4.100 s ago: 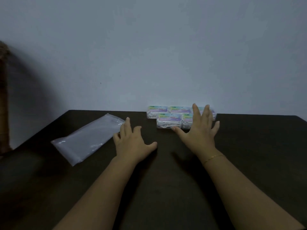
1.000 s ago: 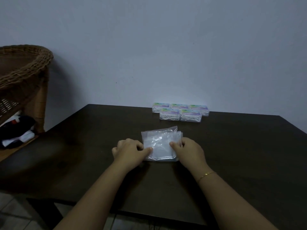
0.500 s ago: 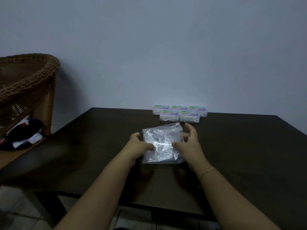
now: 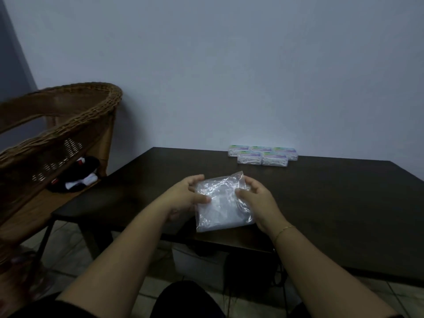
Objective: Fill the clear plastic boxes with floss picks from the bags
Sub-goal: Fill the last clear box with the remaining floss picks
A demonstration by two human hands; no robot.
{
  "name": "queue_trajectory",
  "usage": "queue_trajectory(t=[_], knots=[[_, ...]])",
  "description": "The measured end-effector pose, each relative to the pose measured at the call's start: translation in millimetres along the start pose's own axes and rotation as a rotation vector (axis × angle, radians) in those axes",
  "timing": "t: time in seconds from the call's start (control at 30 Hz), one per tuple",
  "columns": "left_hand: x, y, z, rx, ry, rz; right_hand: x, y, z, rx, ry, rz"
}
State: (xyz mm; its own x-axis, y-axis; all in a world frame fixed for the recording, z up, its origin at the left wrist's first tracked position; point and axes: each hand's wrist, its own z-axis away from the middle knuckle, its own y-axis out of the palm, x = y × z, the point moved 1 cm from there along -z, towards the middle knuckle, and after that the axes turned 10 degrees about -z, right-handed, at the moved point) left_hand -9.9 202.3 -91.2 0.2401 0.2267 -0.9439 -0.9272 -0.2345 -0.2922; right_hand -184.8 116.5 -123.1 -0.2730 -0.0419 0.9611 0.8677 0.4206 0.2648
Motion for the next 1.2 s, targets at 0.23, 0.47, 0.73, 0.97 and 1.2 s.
queue_trajectory(t=[0.23, 0.47, 0.73, 0.97, 1.2], knots=[[7.1, -32.4, 31.7, -0.053, 0.014, -0.063, 4.2, 29.2, 13.8, 0.02, -0.039, 0.042], [28.2, -93.7, 68.9, -0.103, -0.031, -0.002, 4.3, 99.5, 8.8, 0.275, 0.058, 0.06], [98.1, -165.1, 137.1, -0.393, -0.168, 0.055, -34.3, 211.5, 2.5, 0.63, 0.069, 0.322], [185.0, -193.9, 226.8, -0.619, -0.339, 0.203, -75.6, 280.5, -3.9, 1.013, -0.503, 1.137], [260.1, -180.7, 256.5, -0.63, -0.595, 0.236, -93.2, 298.7, -16.6, 1.084, -0.441, 1.394]])
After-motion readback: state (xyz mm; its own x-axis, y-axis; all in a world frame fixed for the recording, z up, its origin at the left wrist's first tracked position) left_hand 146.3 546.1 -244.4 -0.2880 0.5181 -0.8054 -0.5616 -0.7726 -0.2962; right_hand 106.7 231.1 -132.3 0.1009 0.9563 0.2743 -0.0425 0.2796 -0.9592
